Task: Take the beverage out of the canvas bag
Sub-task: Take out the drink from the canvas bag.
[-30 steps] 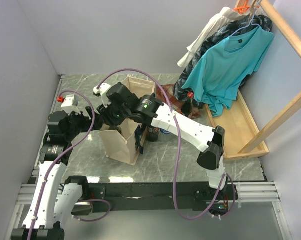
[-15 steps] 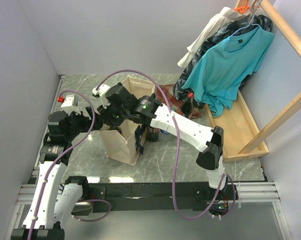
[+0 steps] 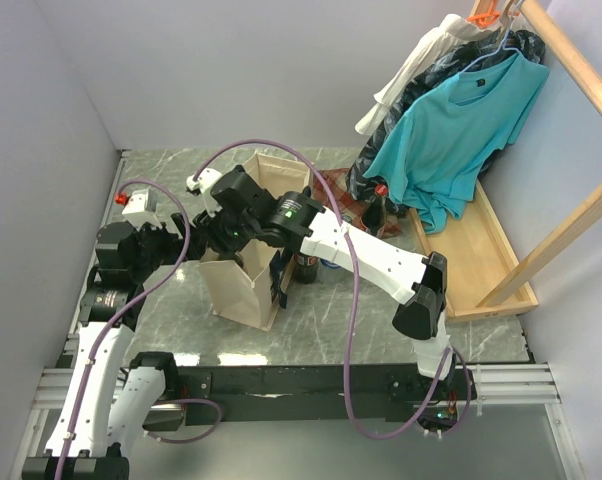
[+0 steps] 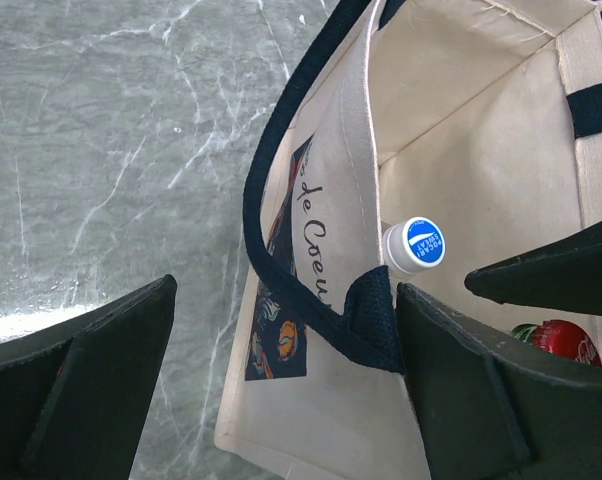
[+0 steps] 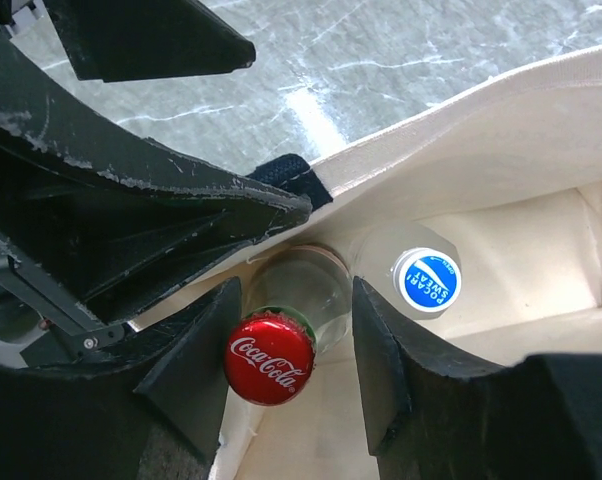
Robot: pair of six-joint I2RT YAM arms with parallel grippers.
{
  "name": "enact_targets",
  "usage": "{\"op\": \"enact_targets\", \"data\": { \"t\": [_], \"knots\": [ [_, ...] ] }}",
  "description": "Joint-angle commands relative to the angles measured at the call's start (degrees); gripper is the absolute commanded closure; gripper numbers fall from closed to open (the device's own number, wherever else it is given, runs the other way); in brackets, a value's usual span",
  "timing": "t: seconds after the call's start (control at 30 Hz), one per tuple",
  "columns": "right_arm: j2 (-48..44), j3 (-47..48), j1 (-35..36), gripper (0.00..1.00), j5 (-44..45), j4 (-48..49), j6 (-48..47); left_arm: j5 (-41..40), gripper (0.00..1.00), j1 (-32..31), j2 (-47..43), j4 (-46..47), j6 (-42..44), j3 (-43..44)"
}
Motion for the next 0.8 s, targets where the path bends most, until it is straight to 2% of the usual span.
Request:
{"op": "enact_targets", "data": {
  "t": [0.0, 0.17, 0.27, 0.33, 0.4, 0.63, 0.77],
  "knots": [
    [-3.5, -0.7, 0.3, 0.46, 1.3, 1.1, 0.2, -0.4, 0.04, -0.2, 0.4, 0.3, 0.6, 0.5],
    [-3.5, -0.3, 0.3, 0.46, 1.5, 0.2, 0.2, -0.6, 0.04, -0.1, 0.2, 0.2, 0.5, 0.4],
    [-3.6, -0.3, 0.3, 0.59, 1.1, 0.1, 0.1, -0.7, 0.04, -0.1, 0.2, 0.2, 0.5, 0.4],
    [-3.4, 0.2, 0.3, 0.73, 0.9, -0.1, -0.1, -0.7, 0.04, -0.1, 0.3, 0.2, 0.6, 0.4],
    [-3.3, 0.5, 0.3, 0.8, 0.6, -0.6, 0.0, -0.7, 0.03, -0.2, 0.4, 0.2, 0.5, 0.5],
    [-4.0, 0.9, 0.3, 0.99, 0.7, -0.3, 0.2, -0.5, 0.04, -0.1, 0.4, 0.3, 0.6, 0.4],
    [-4.9, 0.9, 0.3, 1.0, 1.2, 1.4, -0.3, -0.6, 0.04, -0.1, 0.4, 0.3, 0.6, 0.4]
  ]
}}
